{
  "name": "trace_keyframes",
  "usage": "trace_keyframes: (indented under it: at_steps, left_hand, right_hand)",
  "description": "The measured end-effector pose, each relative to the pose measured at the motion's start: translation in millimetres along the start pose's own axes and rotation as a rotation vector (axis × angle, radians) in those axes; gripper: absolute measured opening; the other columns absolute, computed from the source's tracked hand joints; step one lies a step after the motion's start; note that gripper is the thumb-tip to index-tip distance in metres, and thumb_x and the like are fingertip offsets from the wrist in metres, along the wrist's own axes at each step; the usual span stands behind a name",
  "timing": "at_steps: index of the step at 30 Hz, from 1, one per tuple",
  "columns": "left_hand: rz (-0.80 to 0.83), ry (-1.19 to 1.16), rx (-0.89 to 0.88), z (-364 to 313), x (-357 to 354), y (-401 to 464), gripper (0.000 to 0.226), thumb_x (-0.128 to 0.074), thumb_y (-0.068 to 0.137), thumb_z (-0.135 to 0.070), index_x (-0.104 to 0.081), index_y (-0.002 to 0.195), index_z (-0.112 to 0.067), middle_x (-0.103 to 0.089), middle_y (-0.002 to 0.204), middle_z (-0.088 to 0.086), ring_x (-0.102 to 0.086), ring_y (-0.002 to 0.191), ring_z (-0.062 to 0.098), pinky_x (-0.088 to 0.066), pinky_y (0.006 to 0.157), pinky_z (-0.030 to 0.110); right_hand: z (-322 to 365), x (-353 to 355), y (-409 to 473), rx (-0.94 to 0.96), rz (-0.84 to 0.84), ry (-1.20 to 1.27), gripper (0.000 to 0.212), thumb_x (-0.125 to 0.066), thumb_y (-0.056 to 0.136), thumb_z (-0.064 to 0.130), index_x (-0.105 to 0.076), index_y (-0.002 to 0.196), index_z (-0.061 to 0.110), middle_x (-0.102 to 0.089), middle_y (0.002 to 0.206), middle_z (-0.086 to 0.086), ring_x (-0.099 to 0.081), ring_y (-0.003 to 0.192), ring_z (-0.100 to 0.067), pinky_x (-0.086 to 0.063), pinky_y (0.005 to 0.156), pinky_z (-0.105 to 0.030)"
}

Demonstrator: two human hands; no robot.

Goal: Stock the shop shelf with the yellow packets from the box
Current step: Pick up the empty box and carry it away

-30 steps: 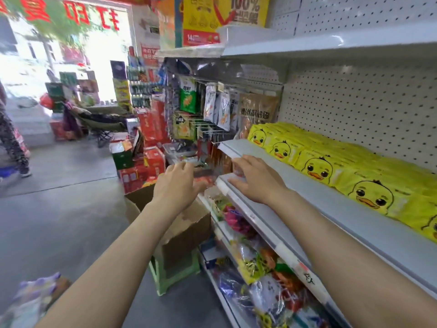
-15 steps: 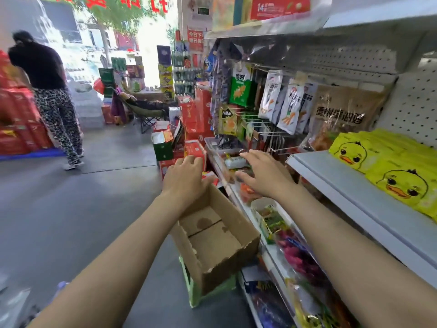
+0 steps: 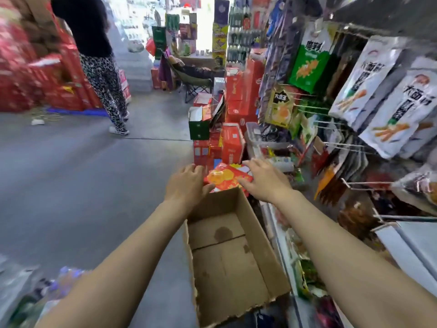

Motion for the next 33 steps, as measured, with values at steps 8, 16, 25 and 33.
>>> trace_keyframes:
  at_steps: [8,16,25,33]
  left_hand:
    - [0.284,-0.046,0.197,27,-122,35,0.056,-0.051,0.092,-0.056,-0.047,0.132,-0.016,-0.056,0.130,0.007,-0.053,0.117,0.028,-0.051,0.090,0.042]
    - [0.502,-0.201,0.383,58,-268,-3,0.074,-0.052,0.092,-0.055,-0.023,0.149,-0.017,-0.048,0.142,0.009,-0.054,0.119,0.032,-0.052,0.090,0.046]
    - [0.694,-0.422,0.756,70,-359,-83,0.076,-0.048,0.097,-0.047,-0.010,0.153,-0.013,-0.060,0.125,0.023,-0.059,0.107,0.041,-0.047,0.081,0.042]
    - [0.726,-0.482,0.758,73,-369,-96,0.081,-0.043,0.093,-0.062,-0.001,0.155,-0.031,-0.065,0.117,0.016,-0.063,0.092,0.035,-0.043,0.068,0.033]
  right_hand:
    - [-68,-124,78,-0.053,0.296,0.059,0.065,-0.051,0.092,0.058,-0.041,0.145,0.022,-0.045,0.147,-0.004,-0.043,0.134,-0.027,-0.045,0.103,-0.044]
    - [-126,-257,75,-0.198,0.557,0.129,0.069,-0.056,0.092,0.053,-0.038,0.146,0.015,-0.050,0.142,-0.012,-0.048,0.129,-0.032,-0.045,0.102,-0.044]
    - [-156,-320,48,-0.478,0.560,0.155,0.073,-0.054,0.100,0.036,-0.015,0.157,0.014,-0.039,0.153,-0.013,-0.045,0.134,-0.036,-0.042,0.102,-0.043]
    - [-168,-348,27,-0.586,0.644,0.315,0.064,-0.051,0.101,0.036,-0.016,0.155,0.041,-0.056,0.140,-0.011,-0.059,0.116,-0.037,-0.049,0.095,-0.041]
Point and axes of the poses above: each hand's wrist, its own y-axis towards the middle knuckle, its own x-axis out of the back of the hand, z = x × y, the point moved 4 cm from there along y, towards the middle knuckle
